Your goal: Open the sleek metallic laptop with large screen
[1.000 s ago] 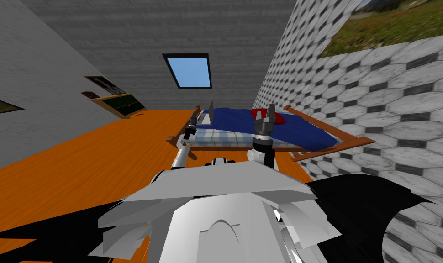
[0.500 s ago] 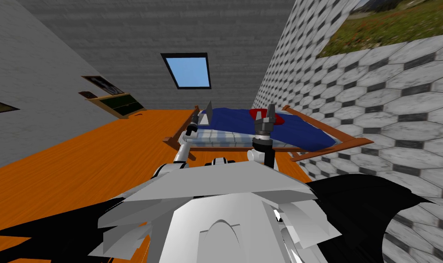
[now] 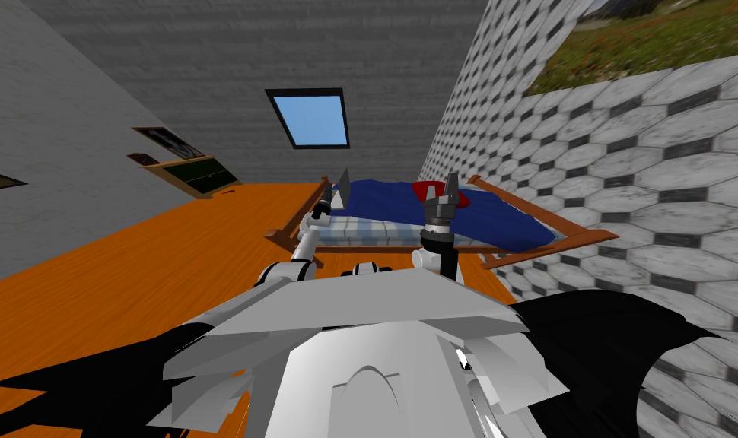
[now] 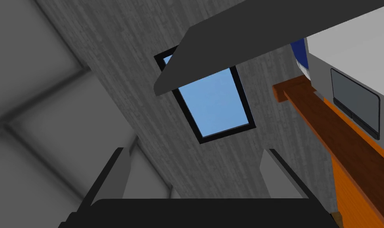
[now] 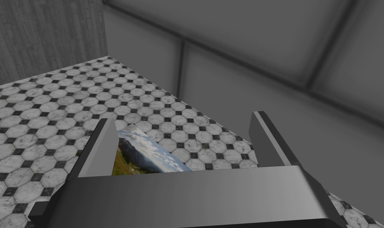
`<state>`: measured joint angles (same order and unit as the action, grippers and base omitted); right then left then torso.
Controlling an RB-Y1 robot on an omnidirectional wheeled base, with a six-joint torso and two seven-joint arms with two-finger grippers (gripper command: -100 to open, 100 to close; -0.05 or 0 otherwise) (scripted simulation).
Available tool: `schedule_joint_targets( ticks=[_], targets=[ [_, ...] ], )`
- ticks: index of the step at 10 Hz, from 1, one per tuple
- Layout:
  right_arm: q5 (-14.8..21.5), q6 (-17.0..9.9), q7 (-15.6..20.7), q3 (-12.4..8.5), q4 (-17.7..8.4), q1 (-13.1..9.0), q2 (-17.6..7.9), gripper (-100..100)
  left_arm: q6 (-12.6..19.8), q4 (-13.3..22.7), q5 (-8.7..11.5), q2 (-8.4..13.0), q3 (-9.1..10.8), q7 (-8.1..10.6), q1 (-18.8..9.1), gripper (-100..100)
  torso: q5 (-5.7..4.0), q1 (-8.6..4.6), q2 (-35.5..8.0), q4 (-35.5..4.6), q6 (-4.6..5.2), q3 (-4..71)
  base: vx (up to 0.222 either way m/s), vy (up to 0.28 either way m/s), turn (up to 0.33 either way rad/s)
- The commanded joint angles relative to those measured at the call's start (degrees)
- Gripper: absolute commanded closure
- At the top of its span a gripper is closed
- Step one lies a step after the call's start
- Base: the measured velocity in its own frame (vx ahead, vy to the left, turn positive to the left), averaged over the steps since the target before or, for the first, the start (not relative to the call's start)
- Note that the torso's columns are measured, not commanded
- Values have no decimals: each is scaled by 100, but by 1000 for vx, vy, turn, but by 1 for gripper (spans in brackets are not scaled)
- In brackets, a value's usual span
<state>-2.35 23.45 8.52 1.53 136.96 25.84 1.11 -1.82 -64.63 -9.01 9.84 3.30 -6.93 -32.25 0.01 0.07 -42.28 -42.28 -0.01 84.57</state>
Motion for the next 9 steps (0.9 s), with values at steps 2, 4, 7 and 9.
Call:
schedule_joint_targets(
  ticks=[2, 4, 7, 9],
  targets=[
    [0, 0, 0, 0, 0, 0, 0, 0, 263, 664, -122, 53, 68, -60, -624, -100, 0, -4, -2, -1, 1, -2, 9, -68, -10],
    [0, 0, 0, 0, 0, 0, 0, 0, 335, 905, -152, 92, 83, -72, -785, -100, -3, -11, 0, -1, 1, 0, 9, -64, -6],
    [0, 0, 0, 0, 0, 0, 0, 0, 505, 1327, -223, 237, 118, -102, -1169, -100, 0, -4, -2, -1, 1, -1, 8, -46, -7],
    [0, 0, 0, 0, 0, 0, 0, 0, 595, 1550, -262, 355, 136, -119, -1373, -100, -2, -9, -2, -1, 1, -1, 4, -52, -5]
  ],
)
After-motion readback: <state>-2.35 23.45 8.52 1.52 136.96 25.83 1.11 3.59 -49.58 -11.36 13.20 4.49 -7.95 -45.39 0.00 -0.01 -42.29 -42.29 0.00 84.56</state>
